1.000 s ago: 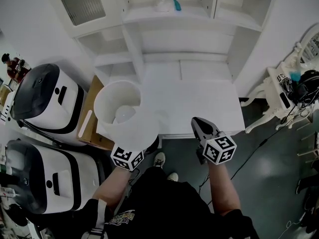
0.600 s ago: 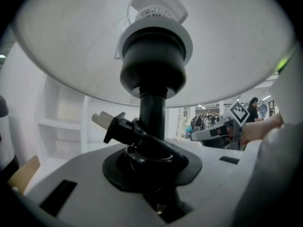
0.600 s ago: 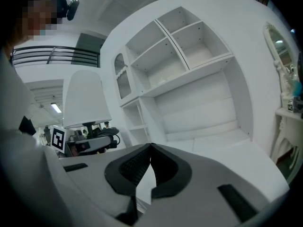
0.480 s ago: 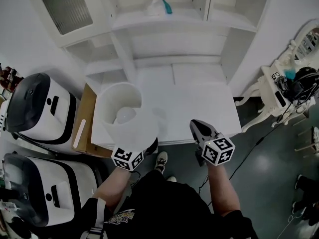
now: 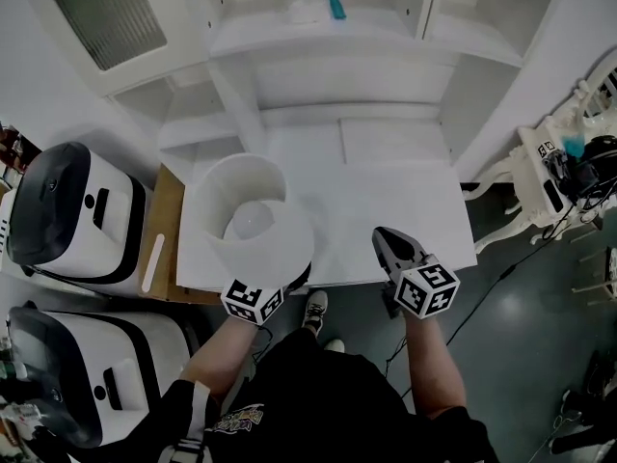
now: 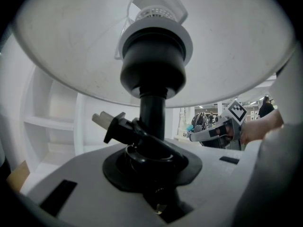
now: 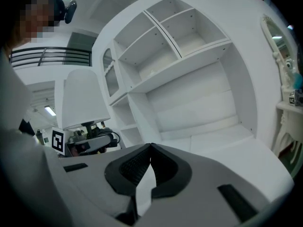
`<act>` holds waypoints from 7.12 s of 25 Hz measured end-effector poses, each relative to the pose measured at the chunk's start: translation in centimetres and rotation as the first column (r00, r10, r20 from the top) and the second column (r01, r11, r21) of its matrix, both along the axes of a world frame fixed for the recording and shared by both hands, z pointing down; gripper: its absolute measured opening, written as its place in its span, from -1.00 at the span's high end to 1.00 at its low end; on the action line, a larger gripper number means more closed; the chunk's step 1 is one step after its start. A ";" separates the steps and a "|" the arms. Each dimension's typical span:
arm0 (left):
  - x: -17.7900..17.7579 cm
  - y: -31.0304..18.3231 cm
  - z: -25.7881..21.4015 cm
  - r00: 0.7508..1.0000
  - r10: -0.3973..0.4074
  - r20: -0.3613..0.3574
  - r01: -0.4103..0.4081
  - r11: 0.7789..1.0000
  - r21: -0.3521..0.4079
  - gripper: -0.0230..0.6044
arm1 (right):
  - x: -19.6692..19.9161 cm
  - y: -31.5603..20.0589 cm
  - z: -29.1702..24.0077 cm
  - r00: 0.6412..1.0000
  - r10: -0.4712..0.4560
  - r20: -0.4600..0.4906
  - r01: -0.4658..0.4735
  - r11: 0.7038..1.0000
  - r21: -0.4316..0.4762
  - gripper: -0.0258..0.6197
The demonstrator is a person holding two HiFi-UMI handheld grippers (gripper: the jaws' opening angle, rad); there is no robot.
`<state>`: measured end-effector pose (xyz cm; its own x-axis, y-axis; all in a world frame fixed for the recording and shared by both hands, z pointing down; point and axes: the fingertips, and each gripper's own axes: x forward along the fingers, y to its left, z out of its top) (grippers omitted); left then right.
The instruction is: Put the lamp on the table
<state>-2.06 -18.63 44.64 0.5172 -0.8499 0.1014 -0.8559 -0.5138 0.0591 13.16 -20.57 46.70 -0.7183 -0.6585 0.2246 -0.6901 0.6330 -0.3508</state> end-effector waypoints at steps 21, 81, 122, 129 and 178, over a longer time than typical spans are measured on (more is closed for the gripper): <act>-2.4 -13.9 5.1 0.999 -0.049 -0.010 0.049 0.998 -0.026 0.63 | -2.1 -10.8 4.6 0.999 -0.003 -0.036 0.000 0.997 -0.078 0.84; -2.6 -33.0 13.6 0.993 -0.118 0.001 0.118 0.993 0.030 0.60 | -2.4 -19.5 14.8 0.996 -0.050 -0.077 0.032 0.976 -0.215 0.84; -2.3 -0.5 8.2 0.969 -0.215 0.122 0.236 0.952 -0.193 0.91 | 1.0 0.1 3.6 0.991 -0.125 -0.037 0.124 0.992 -0.028 0.84; -1.2 6.9 6.5 0.976 -0.193 0.103 0.212 0.949 -0.234 0.91 | -0.3 4.8 2.9 0.985 -0.170 -0.037 0.170 0.985 -0.013 0.84; -18.3 22.4 7.2 0.992 0.108 -0.062 -0.123 0.934 -0.336 0.91 | -21.9 23.7 5.2 0.999 0.014 -0.029 -0.017 0.994 -0.104 0.84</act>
